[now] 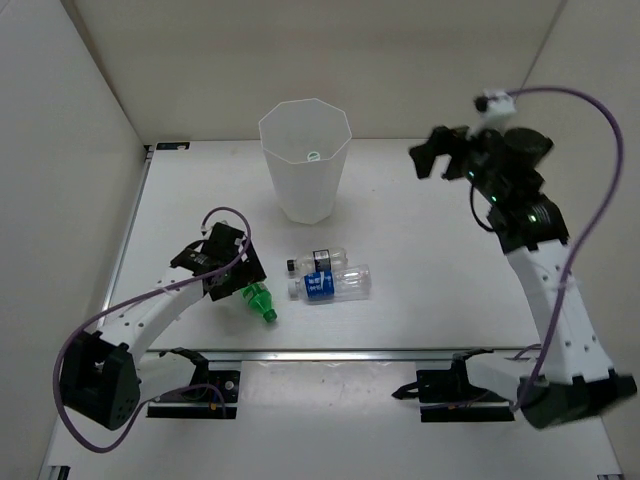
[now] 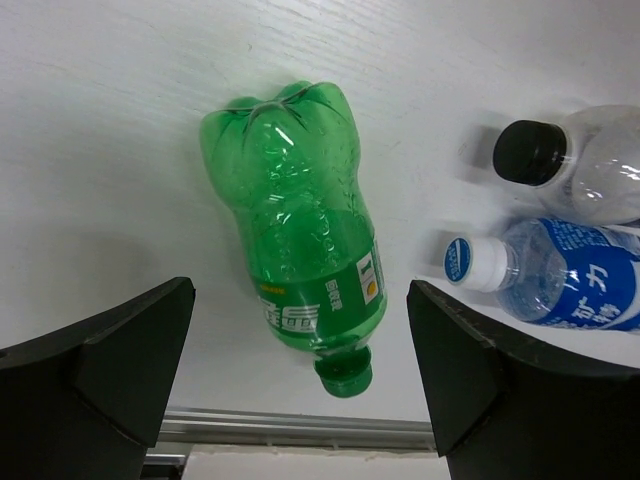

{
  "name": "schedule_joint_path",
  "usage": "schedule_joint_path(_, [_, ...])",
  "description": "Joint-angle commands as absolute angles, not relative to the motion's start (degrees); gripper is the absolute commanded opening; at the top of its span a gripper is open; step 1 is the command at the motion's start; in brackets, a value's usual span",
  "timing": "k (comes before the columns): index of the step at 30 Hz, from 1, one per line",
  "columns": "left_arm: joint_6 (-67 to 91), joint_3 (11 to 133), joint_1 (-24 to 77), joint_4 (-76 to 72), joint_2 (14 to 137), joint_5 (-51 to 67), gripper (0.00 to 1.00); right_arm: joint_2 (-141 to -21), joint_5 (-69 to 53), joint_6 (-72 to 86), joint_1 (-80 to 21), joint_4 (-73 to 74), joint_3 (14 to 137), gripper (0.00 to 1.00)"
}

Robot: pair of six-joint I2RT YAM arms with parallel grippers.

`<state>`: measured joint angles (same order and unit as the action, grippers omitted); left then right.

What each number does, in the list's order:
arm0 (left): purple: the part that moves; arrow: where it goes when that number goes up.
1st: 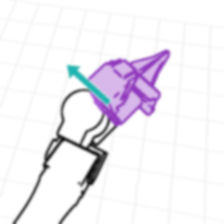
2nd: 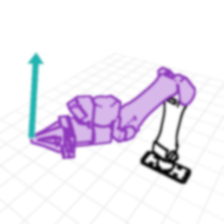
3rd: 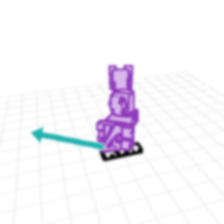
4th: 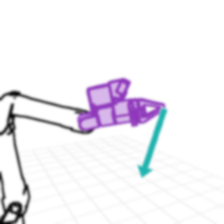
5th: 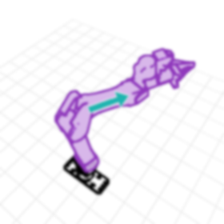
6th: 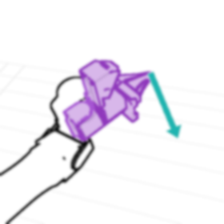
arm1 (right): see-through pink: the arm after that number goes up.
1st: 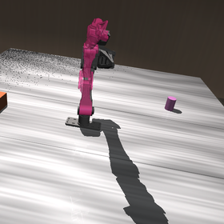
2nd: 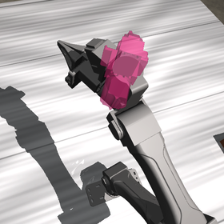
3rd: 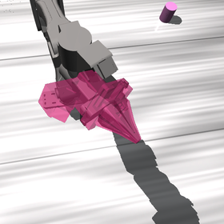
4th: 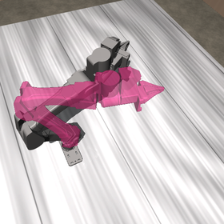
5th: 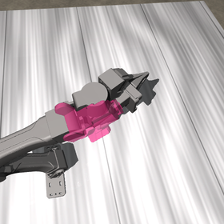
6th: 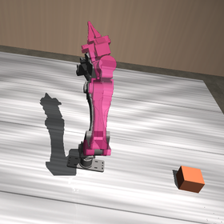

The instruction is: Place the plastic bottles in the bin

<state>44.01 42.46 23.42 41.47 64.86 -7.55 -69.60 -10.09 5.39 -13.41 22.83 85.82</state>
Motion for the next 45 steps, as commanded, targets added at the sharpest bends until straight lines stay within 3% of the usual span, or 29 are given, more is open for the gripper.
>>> schedule_joint_path(1, [44.7, 43.2, 25.0, 38.7, 67.8, -9.3, 0.99, -62.7, -10.9, 13.2, -4.1, 26.4, 72.7, 0.99])
schedule_joint_path(8, [43.4, 40.5, 25.3, 39.4, 72.5, -11.6, 0.91, -54.3, -4.0, 10.5, 2.3, 34.0, 62.9, 0.99])
schedule_joint_path(14, [42.8, 39.5, 25.2, 34.2, 75.4, -9.4, 0.69, -51.9, -6.2, 10.4, 3.6, 34.6, 57.3, 0.99])
schedule_joint_path(17, [42.1, 42.3, 24.7, 36.2, 74.8, -10.5, 0.46, -51.8, -5.3, 10.5, 1.7, 34.8, 55.7, 0.99])
schedule_joint_path(22, [38.1, 57.3, 22.1, 42.4, 68.6, -12.8, 0.41, -50.9, -10.1, 10.0, -1.5, 33.6, 53.0, 0.99])
schedule_joint_path(28, [25.2, 80.5, 27.8, 27.7, 71.7, -14.9, 0.46, -50.0, -13.6, 6.5, -5.4, 31.5, 47.6, 0.99])
schedule_joint_path(34, [15.8, 100.1, 32.0, 15.6, 89.6, -20.4, 0.50, -49.7, -15.1, 3.4, -8.6, 28.0, 44.6, 1.00])
schedule_joint_path(40, [13.6, 122.7, 32.7, 21.3, 108.0, -23.6, 0.60, -52.5, -20.7, -3.1, -12.1, 26.0, 42.9, 0.99])
schedule_joint_path(42, [13.7, 127.8, 32.3, 23.2, 112.4, -24.4, 0.71, -53.2, -20.0, -3.6, -13.6, 25.6, 43.0, 0.99])
schedule_joint_path(44, [14.3, 132.4, 32.3, 24.9, 116.4, -26.5, 0.68, -53.6, -20.5, -3.6, -14.2, 24.7, 43.0, 0.99])
schedule_joint_path(45, [14.4, 135.0, 32.2, 26.4, 117.3, -26.5, 0.72, -53.8, -21.6, -4.4, -14.2, 24.8, 43.2, 0.99])
